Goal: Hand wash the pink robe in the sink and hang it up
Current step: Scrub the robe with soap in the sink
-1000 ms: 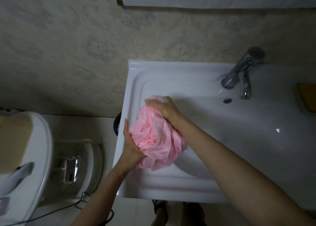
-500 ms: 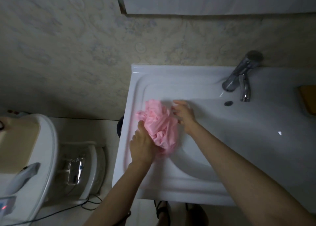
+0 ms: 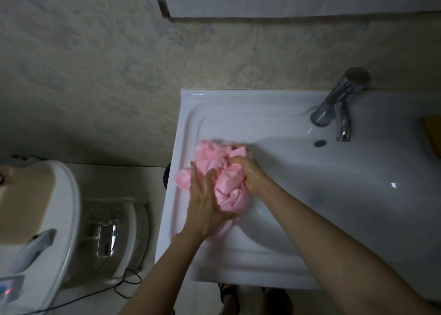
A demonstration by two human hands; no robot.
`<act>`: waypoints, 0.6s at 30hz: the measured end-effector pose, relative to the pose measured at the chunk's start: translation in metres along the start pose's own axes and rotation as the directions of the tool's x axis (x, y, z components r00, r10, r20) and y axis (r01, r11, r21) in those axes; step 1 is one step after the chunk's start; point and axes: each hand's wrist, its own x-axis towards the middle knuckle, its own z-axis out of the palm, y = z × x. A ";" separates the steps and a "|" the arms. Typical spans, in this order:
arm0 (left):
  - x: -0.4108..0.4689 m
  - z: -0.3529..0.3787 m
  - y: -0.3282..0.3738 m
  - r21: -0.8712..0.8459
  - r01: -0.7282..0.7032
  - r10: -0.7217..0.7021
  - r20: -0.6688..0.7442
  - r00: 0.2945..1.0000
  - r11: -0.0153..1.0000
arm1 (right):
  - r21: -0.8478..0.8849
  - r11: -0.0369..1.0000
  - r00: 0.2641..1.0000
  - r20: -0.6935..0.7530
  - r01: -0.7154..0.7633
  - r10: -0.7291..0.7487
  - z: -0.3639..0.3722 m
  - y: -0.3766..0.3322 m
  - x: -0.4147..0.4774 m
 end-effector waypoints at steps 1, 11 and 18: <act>-0.002 -0.002 0.001 -0.113 0.065 -0.059 0.060 0.996 0.991 | 0.159 0.987 1.000 0.022 -0.019 0.016 -0.001 0.003 0.000; -0.002 -0.008 0.014 0.201 0.088 -0.066 -0.115 0.991 0.976 | -0.099 0.991 0.993 -0.076 0.085 -0.093 -0.006 -0.010 0.010; 0.004 -0.007 0.001 0.275 0.161 -0.154 -0.045 0.987 0.948 | -0.727 0.662 0.982 0.166 0.181 -0.086 0.025 -0.012 -0.001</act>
